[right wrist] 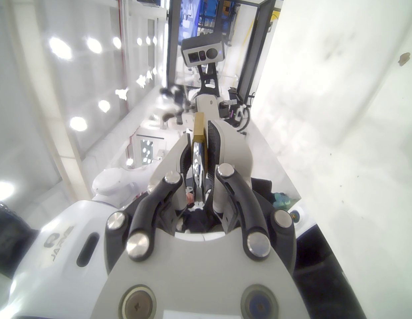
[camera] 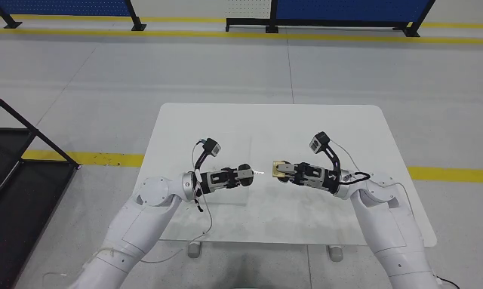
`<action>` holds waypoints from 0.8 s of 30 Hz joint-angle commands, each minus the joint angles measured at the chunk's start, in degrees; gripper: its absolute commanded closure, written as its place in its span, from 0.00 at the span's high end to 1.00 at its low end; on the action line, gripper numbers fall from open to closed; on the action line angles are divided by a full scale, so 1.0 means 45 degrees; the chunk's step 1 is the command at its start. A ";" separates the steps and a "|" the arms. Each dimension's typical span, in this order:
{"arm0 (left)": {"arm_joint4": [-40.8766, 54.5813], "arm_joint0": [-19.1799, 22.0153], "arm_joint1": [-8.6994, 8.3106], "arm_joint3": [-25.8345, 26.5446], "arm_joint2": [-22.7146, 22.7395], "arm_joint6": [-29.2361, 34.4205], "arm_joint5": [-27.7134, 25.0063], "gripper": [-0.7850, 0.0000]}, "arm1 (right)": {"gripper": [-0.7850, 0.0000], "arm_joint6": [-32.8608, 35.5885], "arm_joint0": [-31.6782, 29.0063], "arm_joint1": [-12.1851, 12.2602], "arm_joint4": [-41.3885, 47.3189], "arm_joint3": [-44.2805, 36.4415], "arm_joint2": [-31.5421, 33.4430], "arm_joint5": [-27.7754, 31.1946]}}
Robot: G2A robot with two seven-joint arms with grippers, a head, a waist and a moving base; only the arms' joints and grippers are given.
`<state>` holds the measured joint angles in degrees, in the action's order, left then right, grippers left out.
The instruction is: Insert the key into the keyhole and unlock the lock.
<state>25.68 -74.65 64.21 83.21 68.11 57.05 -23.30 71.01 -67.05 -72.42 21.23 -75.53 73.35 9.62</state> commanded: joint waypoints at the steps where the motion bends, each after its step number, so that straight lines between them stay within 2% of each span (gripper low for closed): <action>1: 0.0000 0.0000 0.0000 0.0000 0.0000 0.0000 0.0000 0.00 | 0.00 0.0000 0.0000 0.0000 0.0000 0.0000 0.0000 0.0000; 16: 0.0008 -0.0132 0.0155 0.0237 -0.0499 -0.1618 0.0749 0.00 | 0.00 0.0000 0.0000 0.0000 0.0000 0.0000 0.0000 0.0000; 24: 0.0404 -0.0216 0.0180 0.0486 -0.0590 -0.1511 0.1136 0.00 | 0.00 0.0000 0.0000 0.0000 0.0000 0.0000 0.0000 0.0000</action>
<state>27.37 -75.65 65.01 85.32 65.50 50.24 -18.49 71.01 -67.05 -72.42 21.23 -75.53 73.35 9.62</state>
